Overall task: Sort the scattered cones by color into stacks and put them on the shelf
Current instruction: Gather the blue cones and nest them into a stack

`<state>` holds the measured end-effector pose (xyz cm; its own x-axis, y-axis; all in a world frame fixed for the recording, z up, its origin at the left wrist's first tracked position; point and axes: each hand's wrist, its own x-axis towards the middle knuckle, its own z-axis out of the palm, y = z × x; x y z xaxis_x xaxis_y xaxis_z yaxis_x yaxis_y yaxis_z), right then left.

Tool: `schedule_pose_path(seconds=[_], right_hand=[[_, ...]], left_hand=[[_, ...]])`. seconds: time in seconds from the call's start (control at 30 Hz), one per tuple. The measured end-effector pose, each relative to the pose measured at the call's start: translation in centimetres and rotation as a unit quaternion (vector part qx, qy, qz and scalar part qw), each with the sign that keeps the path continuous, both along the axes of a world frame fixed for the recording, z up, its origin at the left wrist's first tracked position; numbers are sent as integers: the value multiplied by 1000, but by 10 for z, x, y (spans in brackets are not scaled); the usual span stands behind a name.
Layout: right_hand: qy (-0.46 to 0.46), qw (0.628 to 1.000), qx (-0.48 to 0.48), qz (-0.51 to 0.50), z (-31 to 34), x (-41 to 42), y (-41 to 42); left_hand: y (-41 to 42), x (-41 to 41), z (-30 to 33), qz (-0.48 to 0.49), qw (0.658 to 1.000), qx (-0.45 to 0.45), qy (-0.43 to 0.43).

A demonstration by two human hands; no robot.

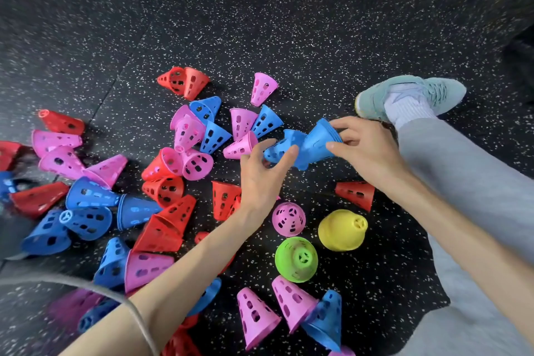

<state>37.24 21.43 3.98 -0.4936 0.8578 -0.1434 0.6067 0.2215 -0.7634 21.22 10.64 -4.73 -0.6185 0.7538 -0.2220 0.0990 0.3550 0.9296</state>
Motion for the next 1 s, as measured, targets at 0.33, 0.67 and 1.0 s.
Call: schedule_pose_path(seconds=[0.33, 0.67, 1.0], right_hand=[[46, 995, -16, 81, -8, -6, -7], [-24, 971, -79, 225, 4, -29, -12], [-43, 975, -72, 208, -9, -47, 6]], left_hand=[[-13, 0, -6, -75, 996, 30, 30], [-50, 3, 12, -83, 987, 134, -7], [-64, -11, 5, -48, 994, 86, -42]])
